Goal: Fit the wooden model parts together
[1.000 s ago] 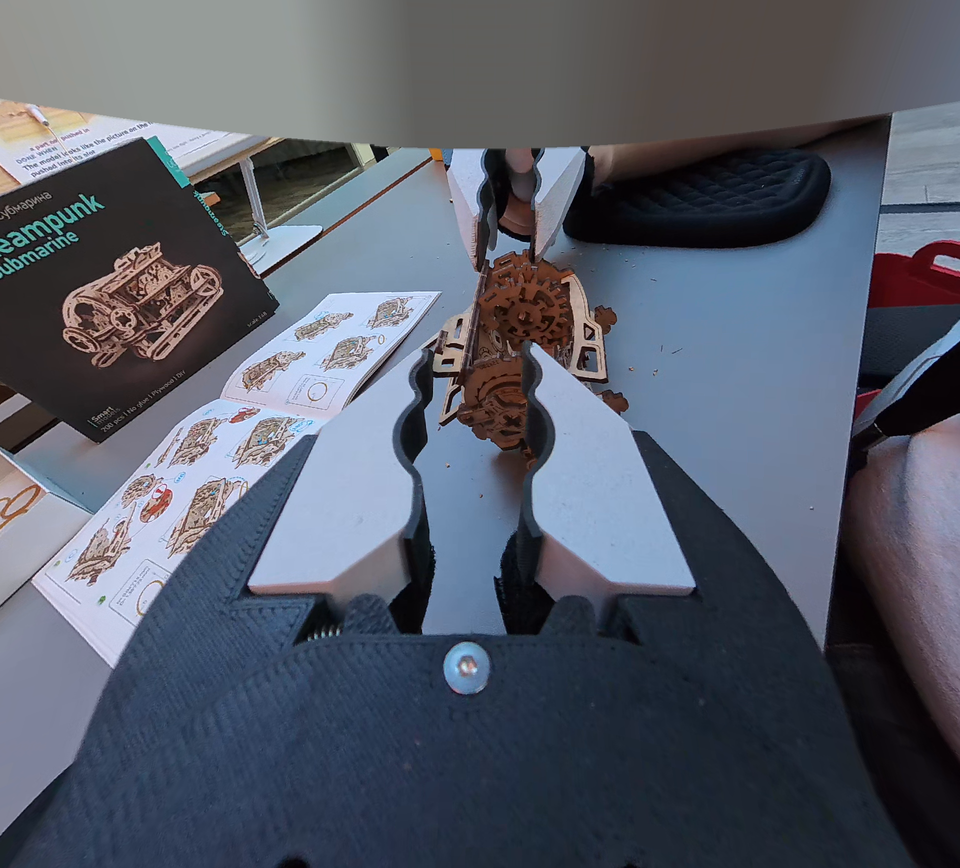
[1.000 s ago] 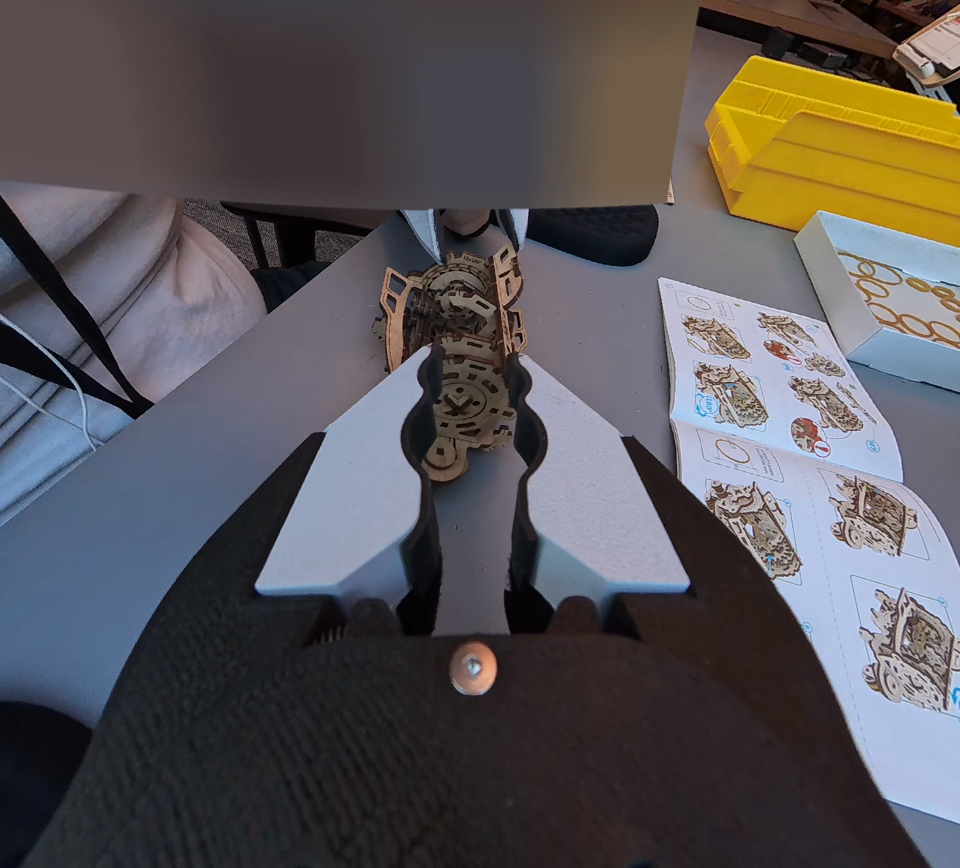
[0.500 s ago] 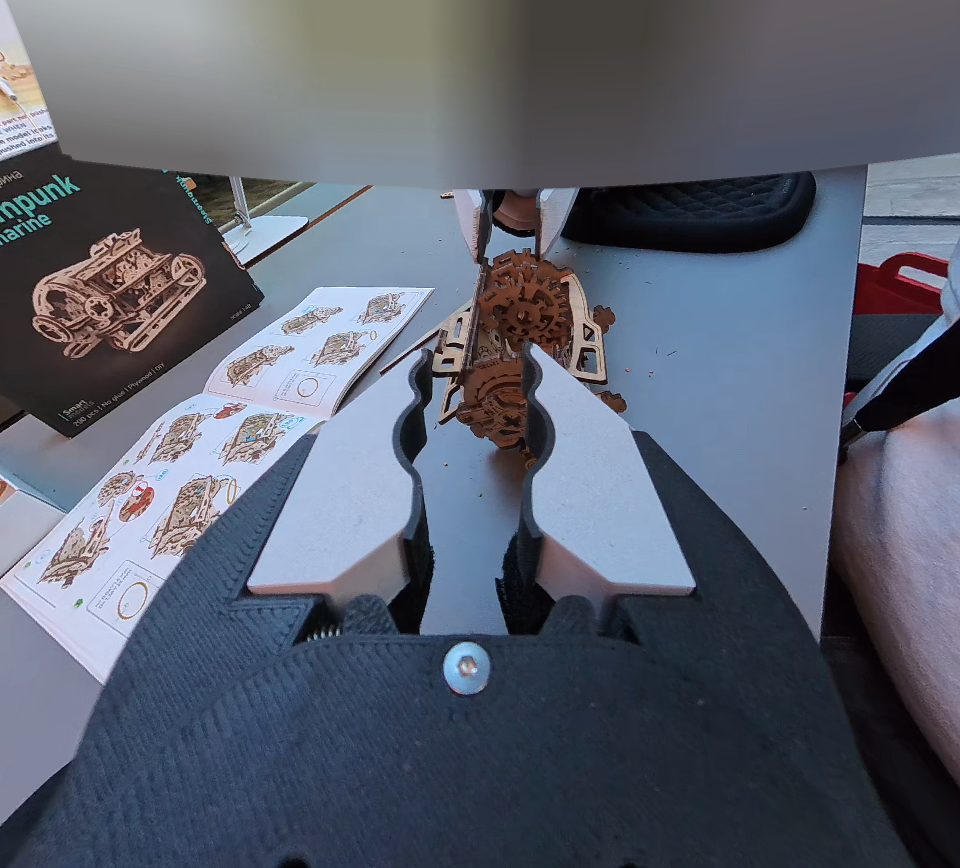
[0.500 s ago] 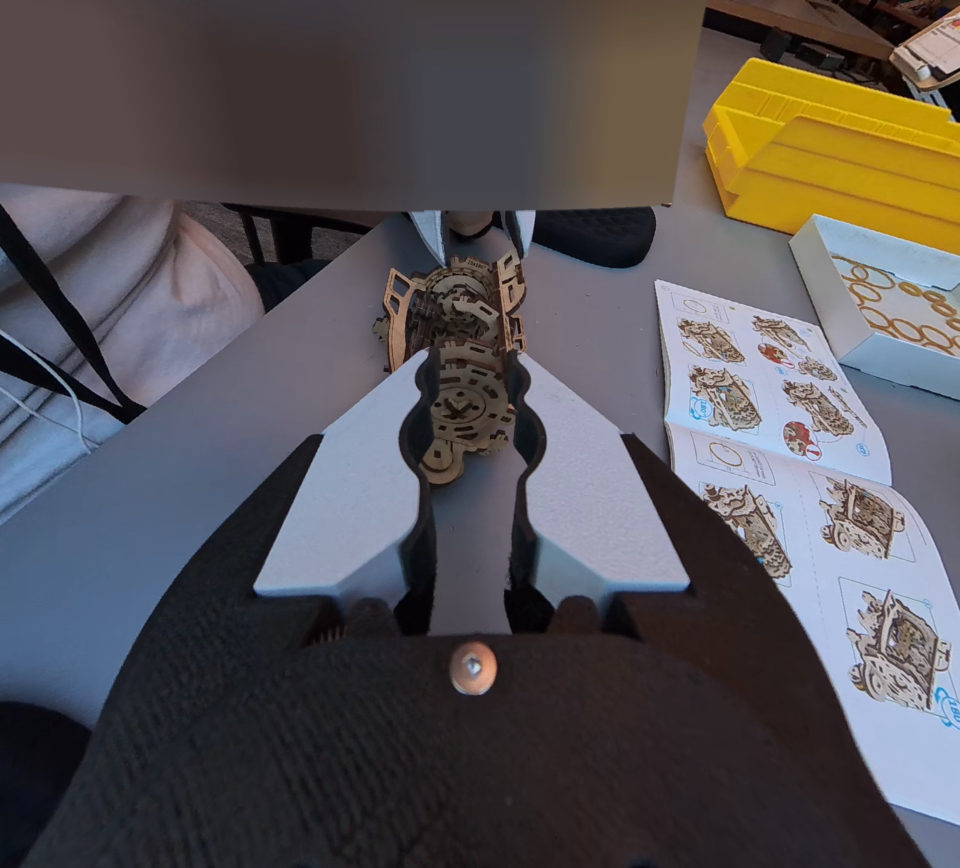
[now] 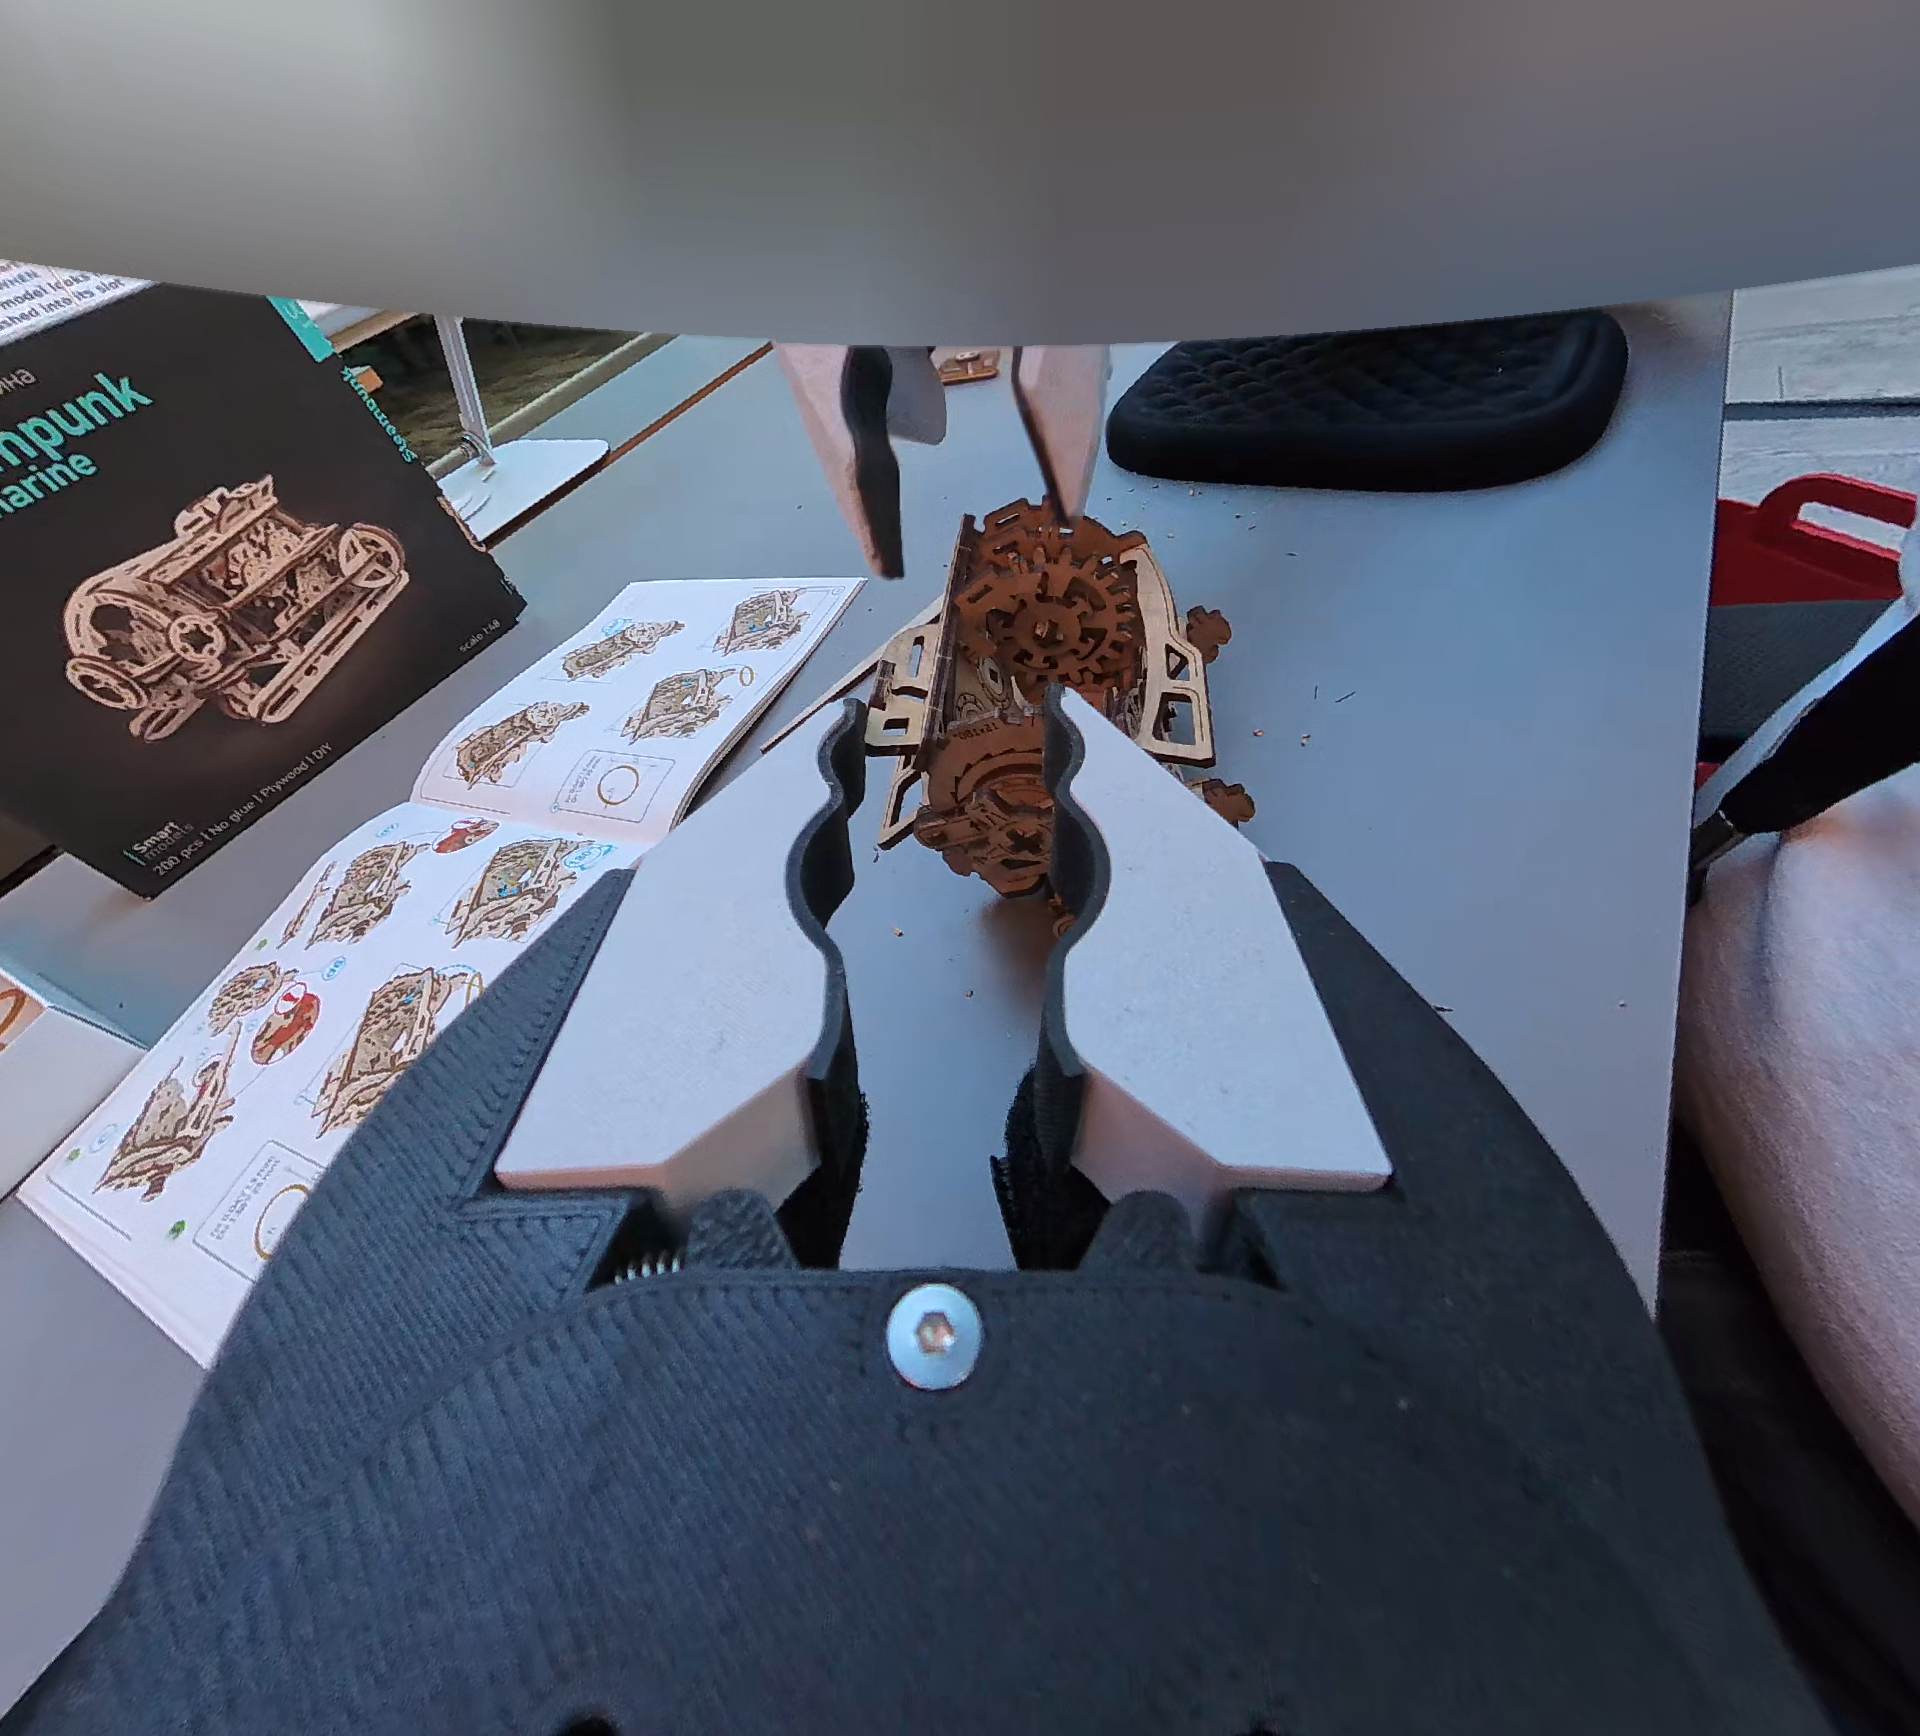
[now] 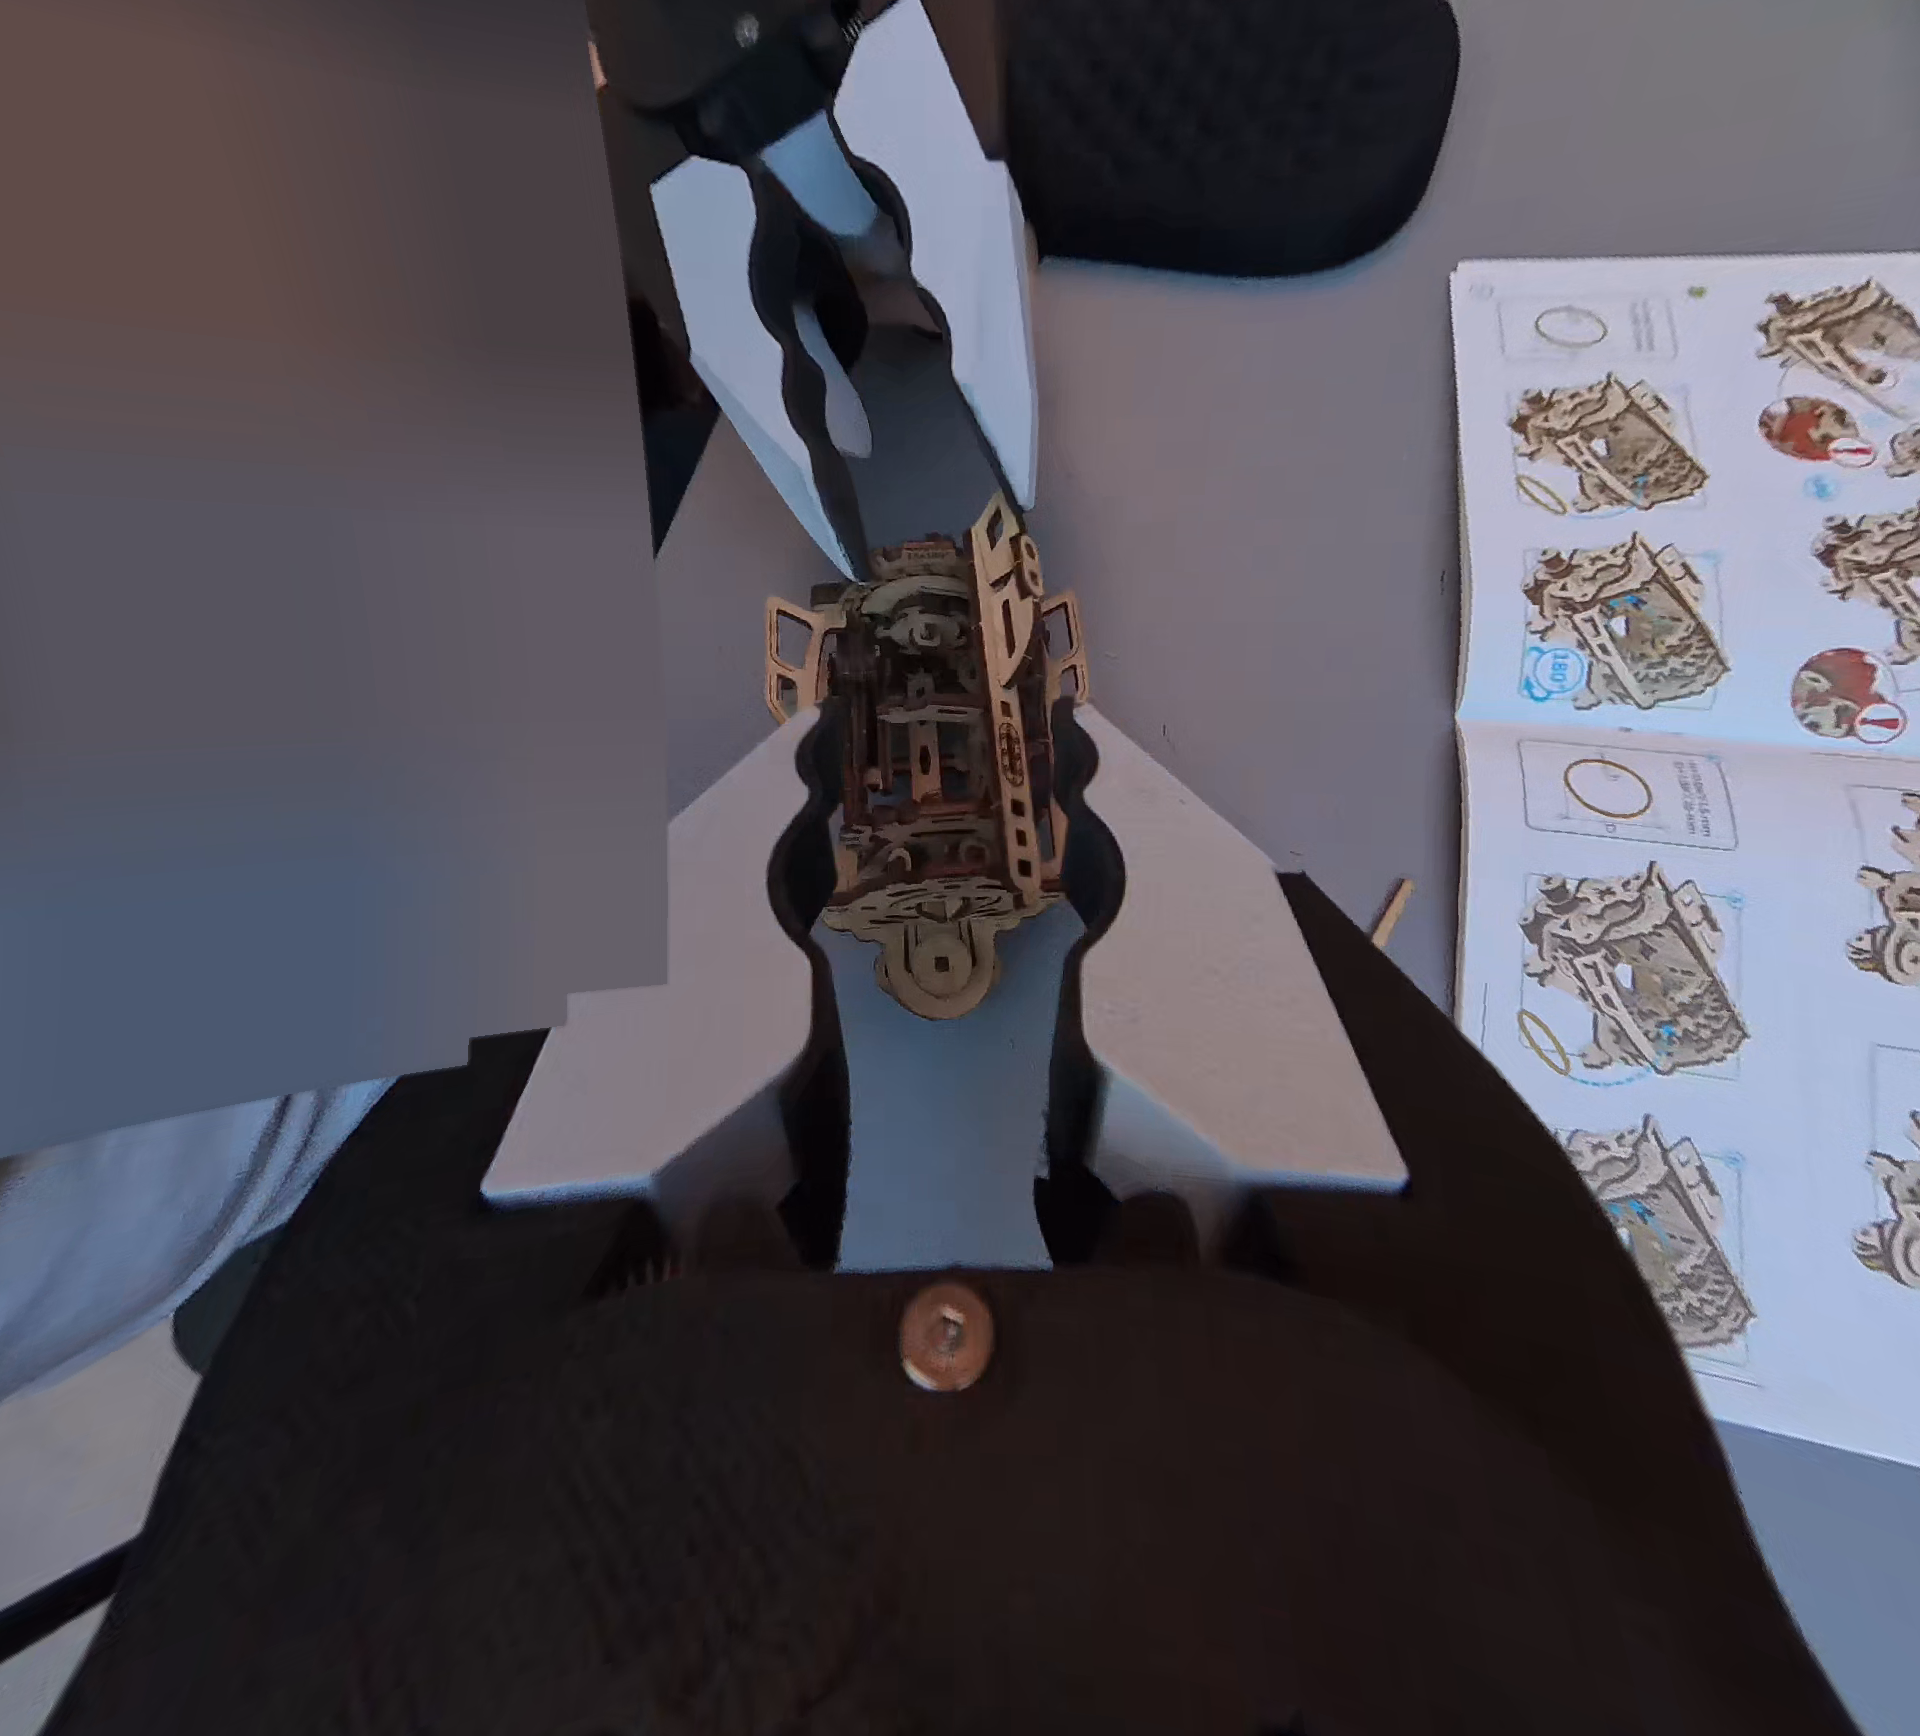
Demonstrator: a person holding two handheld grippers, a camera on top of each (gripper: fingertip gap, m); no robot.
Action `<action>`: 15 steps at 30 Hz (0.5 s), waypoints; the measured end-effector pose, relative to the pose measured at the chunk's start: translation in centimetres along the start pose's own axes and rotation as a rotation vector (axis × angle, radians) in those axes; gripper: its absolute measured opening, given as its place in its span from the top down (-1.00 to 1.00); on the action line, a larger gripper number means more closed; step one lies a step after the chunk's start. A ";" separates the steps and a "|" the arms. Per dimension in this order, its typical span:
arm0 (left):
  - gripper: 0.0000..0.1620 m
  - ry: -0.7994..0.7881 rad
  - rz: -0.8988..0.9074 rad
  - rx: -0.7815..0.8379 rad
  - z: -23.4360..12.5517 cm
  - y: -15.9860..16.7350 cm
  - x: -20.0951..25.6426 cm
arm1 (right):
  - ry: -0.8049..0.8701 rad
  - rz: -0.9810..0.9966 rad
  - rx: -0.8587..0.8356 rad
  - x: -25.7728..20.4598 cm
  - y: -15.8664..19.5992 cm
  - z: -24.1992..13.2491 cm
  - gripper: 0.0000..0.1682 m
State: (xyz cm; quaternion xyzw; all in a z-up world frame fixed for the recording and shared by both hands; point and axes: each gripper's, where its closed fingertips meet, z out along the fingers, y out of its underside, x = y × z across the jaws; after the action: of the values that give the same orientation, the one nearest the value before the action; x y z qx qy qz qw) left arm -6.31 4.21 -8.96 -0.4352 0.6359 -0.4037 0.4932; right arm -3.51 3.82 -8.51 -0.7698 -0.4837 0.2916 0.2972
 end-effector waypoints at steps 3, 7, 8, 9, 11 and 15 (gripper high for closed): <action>0.60 0.000 0.007 0.000 0.0 0.0 0.0 | -0.062 0.098 -0.100 0.0 0.7 1.0 0.47; 0.60 0.001 0.006 0.003 0.0 0.0 0.0 | -0.108 0.175 -0.157 0.3 1.4 1.6 0.54; 0.60 -0.001 0.007 0.004 0.0 0.0 0.0 | -0.110 0.172 -0.158 0.3 1.3 1.7 0.54; 0.60 -0.001 0.006 0.007 0.0 0.0 0.0 | -0.107 0.150 -0.157 0.3 1.3 1.7 0.55; 0.60 -0.001 0.003 0.011 0.0 0.0 0.0 | -0.075 0.087 -0.163 0.3 1.6 1.7 0.55; 0.60 0.000 0.000 0.017 0.1 0.0 0.0 | -0.044 0.056 -0.151 0.4 2.0 1.9 0.55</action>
State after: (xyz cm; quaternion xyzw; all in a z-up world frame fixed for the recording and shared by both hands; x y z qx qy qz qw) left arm -6.24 4.20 -8.95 -0.4309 0.6325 -0.4093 0.4967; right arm -3.63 3.77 -11.28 -0.7966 -0.4891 0.2793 0.2194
